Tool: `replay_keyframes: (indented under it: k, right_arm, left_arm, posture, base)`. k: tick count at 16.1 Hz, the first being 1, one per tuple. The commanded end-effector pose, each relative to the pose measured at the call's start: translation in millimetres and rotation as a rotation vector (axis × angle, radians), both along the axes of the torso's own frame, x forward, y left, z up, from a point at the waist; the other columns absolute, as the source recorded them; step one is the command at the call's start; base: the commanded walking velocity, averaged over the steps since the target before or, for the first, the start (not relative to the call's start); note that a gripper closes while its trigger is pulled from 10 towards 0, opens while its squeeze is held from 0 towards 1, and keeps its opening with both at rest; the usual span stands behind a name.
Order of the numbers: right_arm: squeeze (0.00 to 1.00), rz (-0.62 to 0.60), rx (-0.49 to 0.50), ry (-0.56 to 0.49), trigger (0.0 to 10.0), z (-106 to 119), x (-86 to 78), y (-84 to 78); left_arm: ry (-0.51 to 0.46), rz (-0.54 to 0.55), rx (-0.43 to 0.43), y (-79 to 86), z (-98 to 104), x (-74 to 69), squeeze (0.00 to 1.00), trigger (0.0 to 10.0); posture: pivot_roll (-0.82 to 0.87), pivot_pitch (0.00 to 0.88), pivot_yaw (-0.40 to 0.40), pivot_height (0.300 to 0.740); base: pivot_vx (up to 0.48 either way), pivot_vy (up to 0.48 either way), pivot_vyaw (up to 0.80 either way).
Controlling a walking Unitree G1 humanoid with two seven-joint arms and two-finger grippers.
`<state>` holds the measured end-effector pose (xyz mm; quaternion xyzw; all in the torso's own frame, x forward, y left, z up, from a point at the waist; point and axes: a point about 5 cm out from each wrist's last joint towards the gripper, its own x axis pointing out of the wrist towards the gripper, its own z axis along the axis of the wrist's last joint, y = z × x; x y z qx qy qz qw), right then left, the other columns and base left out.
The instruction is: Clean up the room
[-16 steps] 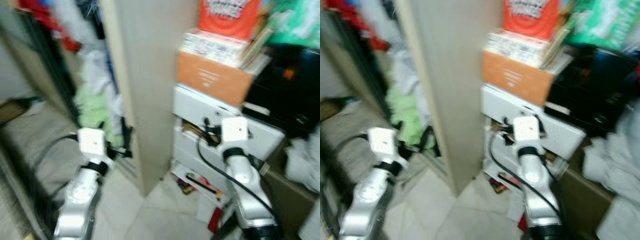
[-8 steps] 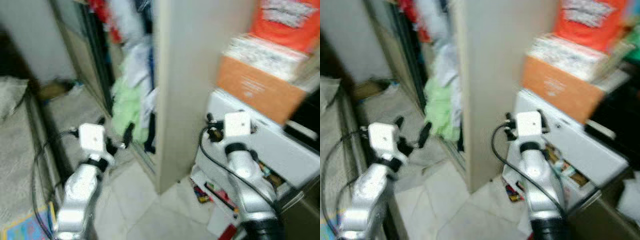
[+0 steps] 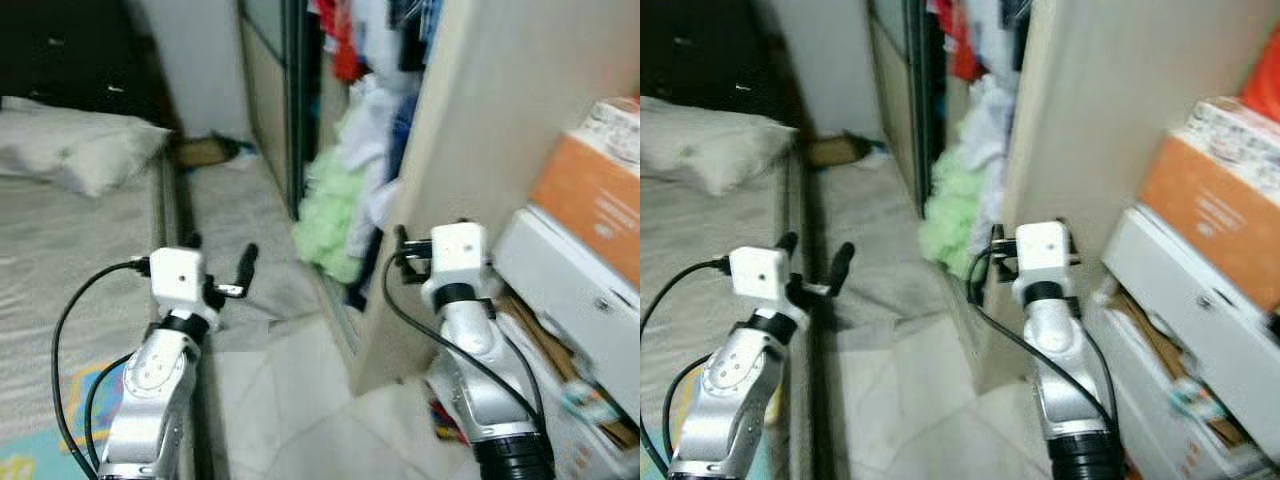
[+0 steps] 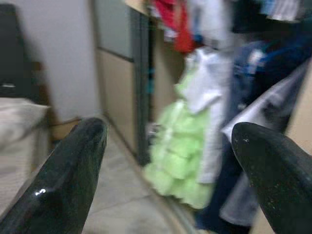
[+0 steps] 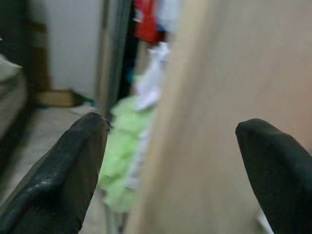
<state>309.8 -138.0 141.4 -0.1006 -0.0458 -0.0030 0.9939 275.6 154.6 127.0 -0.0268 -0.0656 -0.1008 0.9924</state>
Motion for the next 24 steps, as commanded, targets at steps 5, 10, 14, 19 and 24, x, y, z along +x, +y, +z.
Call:
replay_keyframes:
  k: [5,10,14,19,24]
  right_arm:
    - [0.0,-0.003,-0.006,-0.013,10.0,3.3,0.8,-5.2]
    - [0.0,0.001,-0.008,-0.004,10.0,-0.3,-0.3,-6.3]
    - [0.0,0.013,-0.007,-0.002,10.0,-0.9,0.0,-4.1]
    - [0.0,0.025,-0.009,0.0,10.0,-1.5,0.5,-2.4]
    - [0.0,0.02,-0.007,0.0,10.0,-2.1,0.2,-2.9]
  left_arm:
    - [-0.006,-0.017,0.009,-5.4,0.3,-0.2,0.0,10.0]
    - [-0.004,-0.027,0.013,-6.6,-1.3,-1.0,0.0,10.0]
    - [-0.004,-0.028,0.013,-7.0,-2.0,-1.2,0.0,10.0]
    - [-0.003,-0.028,0.016,-7.0,-2.3,-1.5,0.0,10.0]
    - [-0.002,-0.026,0.016,-6.2,-2.2,-1.5,0.0,10.0]
  posture:
    - [-0.08,0.01,-0.037,0.74]
    - [-0.08,0.0,-0.039,0.74]
    - [-0.08,0.0,-0.04,0.74]
    - [-0.08,0.0,-0.043,0.74]
    - [-0.08,0.002,-0.038,0.74]
  base:
    - [0.0,0.0,0.8]
    - [0.0,0.0,0.8]
    - [0.0,0.0,0.8]
    - [0.0,0.0,0.8]
    - [0.0,0.0,0.8]
